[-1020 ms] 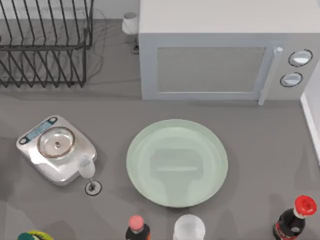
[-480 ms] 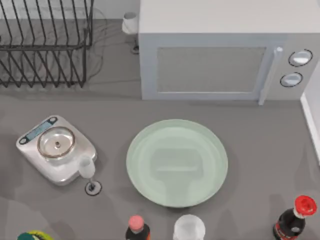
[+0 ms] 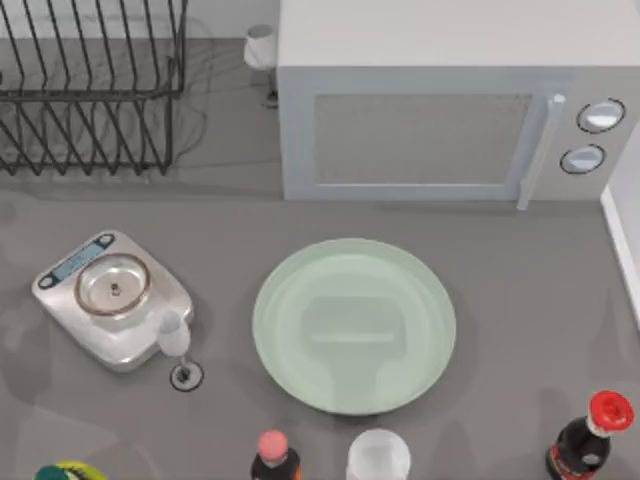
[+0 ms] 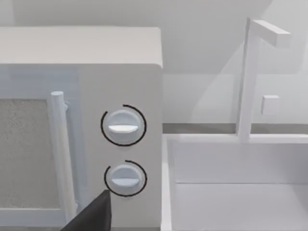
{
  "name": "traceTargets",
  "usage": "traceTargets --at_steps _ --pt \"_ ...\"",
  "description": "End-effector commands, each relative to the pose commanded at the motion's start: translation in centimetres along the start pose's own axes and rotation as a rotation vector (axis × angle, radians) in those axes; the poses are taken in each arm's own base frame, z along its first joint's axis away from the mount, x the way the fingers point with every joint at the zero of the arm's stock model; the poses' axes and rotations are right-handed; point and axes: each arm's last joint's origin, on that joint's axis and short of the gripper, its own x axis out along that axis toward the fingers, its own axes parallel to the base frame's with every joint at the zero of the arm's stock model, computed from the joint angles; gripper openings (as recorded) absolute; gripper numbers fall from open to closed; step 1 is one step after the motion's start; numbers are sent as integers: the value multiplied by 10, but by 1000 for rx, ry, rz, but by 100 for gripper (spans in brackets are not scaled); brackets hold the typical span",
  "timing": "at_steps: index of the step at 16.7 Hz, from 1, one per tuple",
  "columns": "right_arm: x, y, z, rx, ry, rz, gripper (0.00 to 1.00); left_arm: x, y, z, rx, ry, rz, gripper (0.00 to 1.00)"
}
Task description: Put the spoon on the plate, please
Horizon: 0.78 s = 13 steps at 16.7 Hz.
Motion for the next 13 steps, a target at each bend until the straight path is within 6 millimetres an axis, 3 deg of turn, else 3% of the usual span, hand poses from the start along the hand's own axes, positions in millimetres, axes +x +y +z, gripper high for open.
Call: traceTargets --at_steps 4,8,11,13 --pt "0 0 0 0 0 0 100 1 -2 4 14 -3 2 0" --pt "0 0 0 0 0 0 100 2 -34 44 183 -11 -1 0" --pt "0 0 0 0 0 0 100 2 -100 90 440 -20 -3 0" --pt "0 0 0 0 0 0 100 3 -169 115 664 -26 -6 0"
